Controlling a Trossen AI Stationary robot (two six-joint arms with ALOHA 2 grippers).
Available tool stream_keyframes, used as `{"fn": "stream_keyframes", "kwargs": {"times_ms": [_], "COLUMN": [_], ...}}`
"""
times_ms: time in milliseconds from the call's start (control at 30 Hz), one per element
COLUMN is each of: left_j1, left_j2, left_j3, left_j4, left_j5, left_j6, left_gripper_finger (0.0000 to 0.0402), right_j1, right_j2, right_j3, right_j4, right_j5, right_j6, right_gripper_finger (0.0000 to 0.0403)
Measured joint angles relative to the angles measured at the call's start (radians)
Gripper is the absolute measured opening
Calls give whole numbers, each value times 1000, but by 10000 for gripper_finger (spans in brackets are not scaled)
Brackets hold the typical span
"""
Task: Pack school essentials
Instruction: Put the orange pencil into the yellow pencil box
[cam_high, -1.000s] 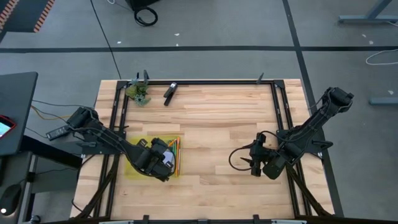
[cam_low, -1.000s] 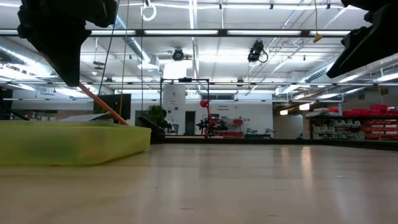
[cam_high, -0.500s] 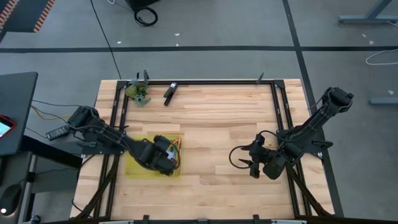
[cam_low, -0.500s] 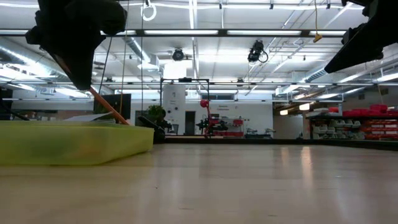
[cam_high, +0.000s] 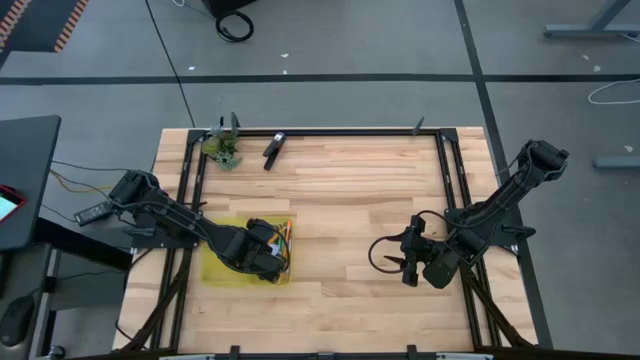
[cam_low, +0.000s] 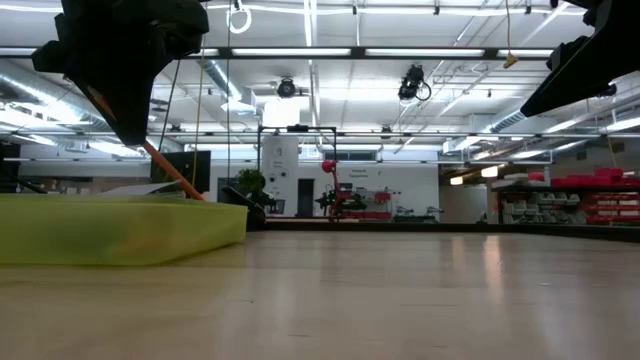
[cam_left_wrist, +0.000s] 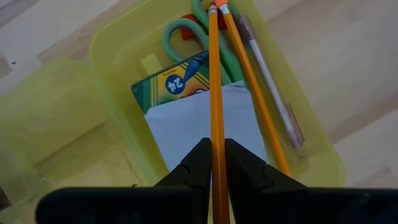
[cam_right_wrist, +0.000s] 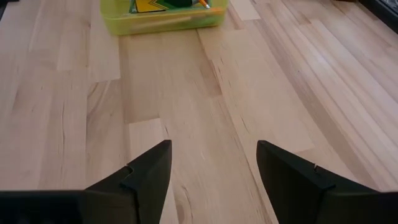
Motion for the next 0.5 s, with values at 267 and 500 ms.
{"fn": "stream_keyframes", "kwargs": {"times_ms": [267, 500], "left_j1": [0, 0], "left_j2": [0, 0], "left_j3": [0, 0], "left_j4": [19, 68], "left_j5": [0, -2], "left_j6": [-5, -3], "left_gripper_finger": [48, 75], "right_j1": [0, 0], "right_j2": [0, 0], "right_j3": [0, 0], "right_j4": [0, 0], "right_j5": [0, 0], "right_j6": [-8, -8], "right_gripper_finger": [241, 241]}}
